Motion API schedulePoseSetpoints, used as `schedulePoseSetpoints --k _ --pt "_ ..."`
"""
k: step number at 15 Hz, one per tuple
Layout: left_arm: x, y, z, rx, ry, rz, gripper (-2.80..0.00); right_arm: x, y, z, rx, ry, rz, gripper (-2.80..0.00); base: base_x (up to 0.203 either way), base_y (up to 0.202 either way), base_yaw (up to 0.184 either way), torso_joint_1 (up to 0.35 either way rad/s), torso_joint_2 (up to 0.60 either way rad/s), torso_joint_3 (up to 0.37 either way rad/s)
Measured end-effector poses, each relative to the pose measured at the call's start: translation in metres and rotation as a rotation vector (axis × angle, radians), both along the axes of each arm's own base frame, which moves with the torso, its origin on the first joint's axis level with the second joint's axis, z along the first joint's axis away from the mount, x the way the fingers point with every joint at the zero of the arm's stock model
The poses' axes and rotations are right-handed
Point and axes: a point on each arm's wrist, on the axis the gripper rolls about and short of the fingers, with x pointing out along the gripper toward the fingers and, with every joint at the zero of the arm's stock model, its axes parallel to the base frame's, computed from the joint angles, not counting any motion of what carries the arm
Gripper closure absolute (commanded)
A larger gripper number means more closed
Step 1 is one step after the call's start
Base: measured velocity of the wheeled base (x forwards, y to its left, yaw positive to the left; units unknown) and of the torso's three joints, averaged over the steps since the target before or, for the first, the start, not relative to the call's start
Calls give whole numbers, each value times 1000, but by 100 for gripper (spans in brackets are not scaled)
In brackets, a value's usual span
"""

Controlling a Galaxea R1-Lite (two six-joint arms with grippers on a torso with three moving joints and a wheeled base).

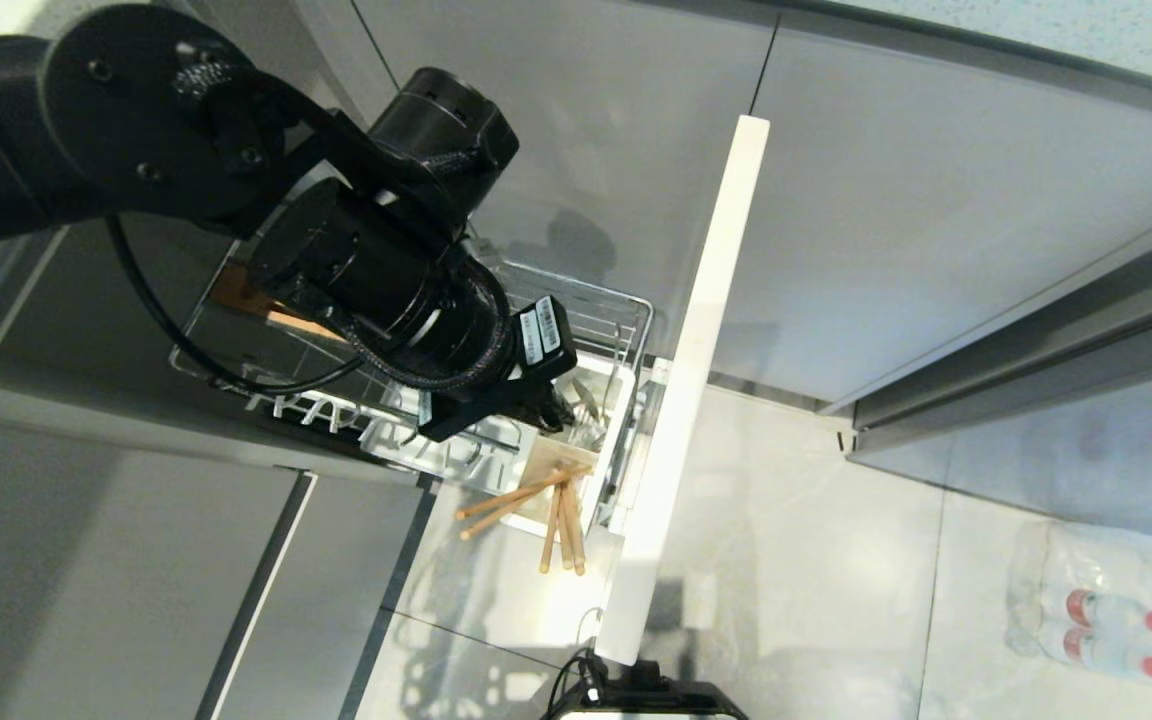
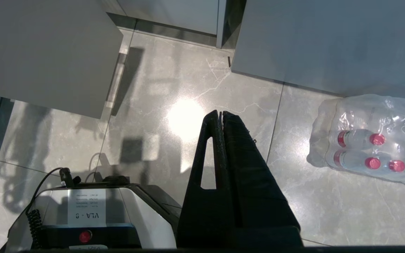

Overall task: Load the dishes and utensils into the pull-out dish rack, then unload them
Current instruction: Take the spoon out of the cupboard

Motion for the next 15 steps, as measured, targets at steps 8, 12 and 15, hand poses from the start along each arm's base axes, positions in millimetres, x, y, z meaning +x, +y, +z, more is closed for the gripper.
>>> schedulePoseSetpoints --k 8,12,15 --pt "-30 21 35 -78 -91 -9 0 0 0 0 0 0 0 0 0 0 0 0 0 0" --pt "-42 29 47 -93 -135 1 0 0 0 0 0 0 0 0 0 0 0 0 0 0" --pt "-50 35 56 -106 -167 7 0 0 0 0 0 0 0 0 0 0 0 0 0 0"
